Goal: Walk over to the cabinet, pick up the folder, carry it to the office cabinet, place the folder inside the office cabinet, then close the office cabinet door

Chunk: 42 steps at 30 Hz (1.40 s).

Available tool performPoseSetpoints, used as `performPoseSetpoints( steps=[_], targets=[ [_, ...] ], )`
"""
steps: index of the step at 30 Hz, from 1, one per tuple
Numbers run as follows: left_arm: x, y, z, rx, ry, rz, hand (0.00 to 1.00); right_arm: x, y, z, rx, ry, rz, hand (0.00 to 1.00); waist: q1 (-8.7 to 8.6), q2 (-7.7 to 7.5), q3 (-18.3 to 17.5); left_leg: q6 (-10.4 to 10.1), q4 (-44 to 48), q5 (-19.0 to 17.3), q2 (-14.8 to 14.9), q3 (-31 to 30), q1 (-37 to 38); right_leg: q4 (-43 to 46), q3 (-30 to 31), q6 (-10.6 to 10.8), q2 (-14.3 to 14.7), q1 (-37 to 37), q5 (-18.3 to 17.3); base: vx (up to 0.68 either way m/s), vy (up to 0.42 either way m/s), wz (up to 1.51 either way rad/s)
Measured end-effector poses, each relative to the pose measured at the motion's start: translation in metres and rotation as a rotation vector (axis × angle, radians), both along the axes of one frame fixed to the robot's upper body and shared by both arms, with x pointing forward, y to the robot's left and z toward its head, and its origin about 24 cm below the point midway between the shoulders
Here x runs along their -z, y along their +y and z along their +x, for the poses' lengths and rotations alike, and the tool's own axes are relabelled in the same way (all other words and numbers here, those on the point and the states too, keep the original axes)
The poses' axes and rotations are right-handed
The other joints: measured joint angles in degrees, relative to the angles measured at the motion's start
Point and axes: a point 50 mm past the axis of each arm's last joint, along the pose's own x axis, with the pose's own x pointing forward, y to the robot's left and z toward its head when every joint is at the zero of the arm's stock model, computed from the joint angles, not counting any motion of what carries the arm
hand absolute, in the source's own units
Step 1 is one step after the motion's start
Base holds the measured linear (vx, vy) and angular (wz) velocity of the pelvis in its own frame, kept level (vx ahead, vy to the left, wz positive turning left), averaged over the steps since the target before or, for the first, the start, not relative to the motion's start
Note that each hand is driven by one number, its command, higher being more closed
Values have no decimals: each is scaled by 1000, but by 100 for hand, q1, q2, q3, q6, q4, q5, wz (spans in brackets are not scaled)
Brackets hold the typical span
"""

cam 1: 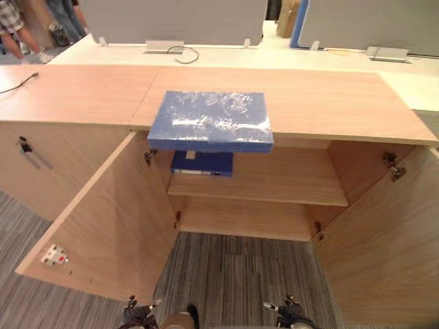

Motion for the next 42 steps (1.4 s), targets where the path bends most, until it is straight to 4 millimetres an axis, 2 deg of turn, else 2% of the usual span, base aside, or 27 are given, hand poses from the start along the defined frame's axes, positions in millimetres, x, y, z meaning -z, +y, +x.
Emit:
performPoseSetpoints(
  steps=[2,3,5,6,7,8,10,12,13,14,15,16,19,20,22,25,28,29,30,31,32,34,35,36,38,40,42],
  targets=[
    [1,-8,1,19,2,-16,0,1,-8,-5,1,19,-11,0,-46,105,-14,59,-408,173,-108,35,153,235,39,0,-111,-201,-1,62,108,-26],
    [2,-12,-1,17,6,-29,0,-1,-19,-6,15,20,-26,0,-59,206,6,69,-600,183,-159,43,307,913,113,0,-297,-548,-3,61,164,-39],
    [3,-13,-2,16,9,-30,0,-2,-23,-4,30,10,-33,0,-97,239,30,110,-713,51,-320,97,531,2093,81,-80,-678,-1022,-6,57,190,-24],
    [3,-13,-3,13,11,-31,0,-3,-23,-2,29,-3,-35,0,-135,233,46,167,-738,2,-404,131,617,2652,14,-289,-905,-1243,98,56,200,-13],
    [3,-13,-6,9,16,-31,0,-4,-22,0,22,-20,-33,0,-161,250,59,193,-780,-13,-430,187,708,3001,-76,-363,-1079,-1391,101,42,152,-13],
    [3,-12,-6,9,16,-29,0,-4,-22,1,18,-25,-31,0,-162,250,68,211,-794,-18,-429,194,749,3098,-94,-321,-1085,-1440,63,34,77,-12],
    [3,-11,-6,11,18,-24,0,-5,-22,2,19,-37,-31,0,-181,264,100,256,-771,-45,-361,165,789,3074,-257,-213,-986,-1597,-307,32,32,1],
    [3,-11,-4,6,12,-27,0,-6,-22,4,20,-46,-32,0,-206,265,144,308,-655,-146,-222,62,796,2858,-280,-160,-718,-1717,-601,17,-71,20],
    [3,-12,-5,2,13,-30,0,-6,-21,5,22,-51,-30,0,-257,273,164,253,-541,-195,-65,-34,800,2530,-268,-109,-434,-1727,-639,10,-160,43],
    [3,-11,-6,0,15,-26,0,-5,-16,3,17,-46,-19,0,-255,196,153,138,-436,-261,20,-110,772,1937,-211,-170,-183,-1654,-563,-7,-233,45],
    [2,-9,-4,-1,9,-20,0,-4,-13,2,13,-41,-12,0,-241,84,156,59,-400,-313,-15,-147,791,1575,-251,-353,-174,-1597,-321,-1,-294,33],
    [1,-4,-2,-9,-1,-4,0,-2,-8,0,22,-33,4,0,-206,-84,184,-18,-416,-334,-62,-180,899,1281,-366,-217,-229,-1485,-321,13,-263,14],
    [3,-11,-10,-66,11,-34,0,-3,-11,0,11,-37,-9,0,-179,77,58,-198,-393,-347,262,-132,854,941,-473,-319,160,-1419,-332,99,-224,-6],
    [4,-10,-12,-90,10,-37,0,-4,-12,1,13,-39,-10,0,-182,87,58,-331,-378,-356,387,-135,846,801,-518,-358,322,-1352,-337,100,-171,-4],
    [4,-9,-14,-120,10,-41,0,-3,-10,-1,16,-36,-7,0,-163,69,54,-470,-259,-475,558,-147,848,594,-562,-403,538,-1202,-353,152,-208,-2],
    [4,-8,-15,-148,10,-47,0,-2,-10,-4,53,-30,-2,0,-160,73,54,-587,155,-819,764,-206,816,334,-678,-465,766,-881,-393,199,-147,7],
    [3,-3,-15,-218,-14,-56,0,-1,-8,-7,131,-30,25,0,-125,84,52,-569,1483,-1316,992,-276,269,94,-705,-488,949,-650,-416,194,-81,5],
    [2,-1,-13,-255,-31,-59,0,-1,-8,-8,148,-28,28,0,-104,70,78,-472,2458,-1433,1133,-328,-127,71,-720,-504,993,-531,-426,142,-60,-6],
    [1,0,-12,-273,-40,-62,0,-1,-8,-9,151,-27,27,0,-80,71,103,-465,2943,-1425,1202,-324,-298,65,-723,-505,1017,-461,-426,152,-39,-10],
    [-1,2,-10,-297,-59,-59,0,-1,-9,-9,151,-29,22,0,-24,63,186,-400,3844,-1365,1344,-286,-647,10,-711,-538,1058,-233,-443,139,-4,-15],
    [-2,2,-8,-294,-70,-57,0,-1,-9,-9,154,-28,16,0,42,50,223,-373,4206,-1567,1400,-195,-793,-58,-692,-595,1043,-43,-480,150,14,-15],
    [-3,1,-4,-271,-84,-57,0,-1,-9,-10,153,-21,16,0,55,64,231,-297,3817,-1745,1275,-19,-1000,-43,-671,-576,925,40,-491,177,93,-12],
    [-4,-2,-3,-251,-86,-58,0,-1,-11,-8,151,-26,11,0,60,125,204,-195,2954,-1301,1112,7,-1048,49,-664,-474,862,10,-548,195,161,-6],
    [-4,-4,-3,-236,-85,-59,0,-2,-14,-8,149,-26,3,0,68,179,176,-232,2730,-1335,1054,7,-997,104,-658,-369,852,-32,-614,253,215,13],
    [-10,5,5,-200,-124,-32,0,1,0,-11,141,-9,39,0,71,-140,136,-156,2088,-1241,593,48,-789,95,-653,-320,500,-147,-647,220,189,23],
    [-15,4,10,-171,-160,-23,0,1,2,-10,143,-12,43,0,71,-198,127,-64,1855,-1168,393,47,-644,154,-666,-322,331,-93,-631,166,120,23],
    [-25,5,18,-138,-226,-8,0,1,2,-10,138,-13,43,0,82,-191,110,-32,1558,-1048,279,45,-454,226,-672,-287,244,-59,-546,139,76,17]
  ],
)
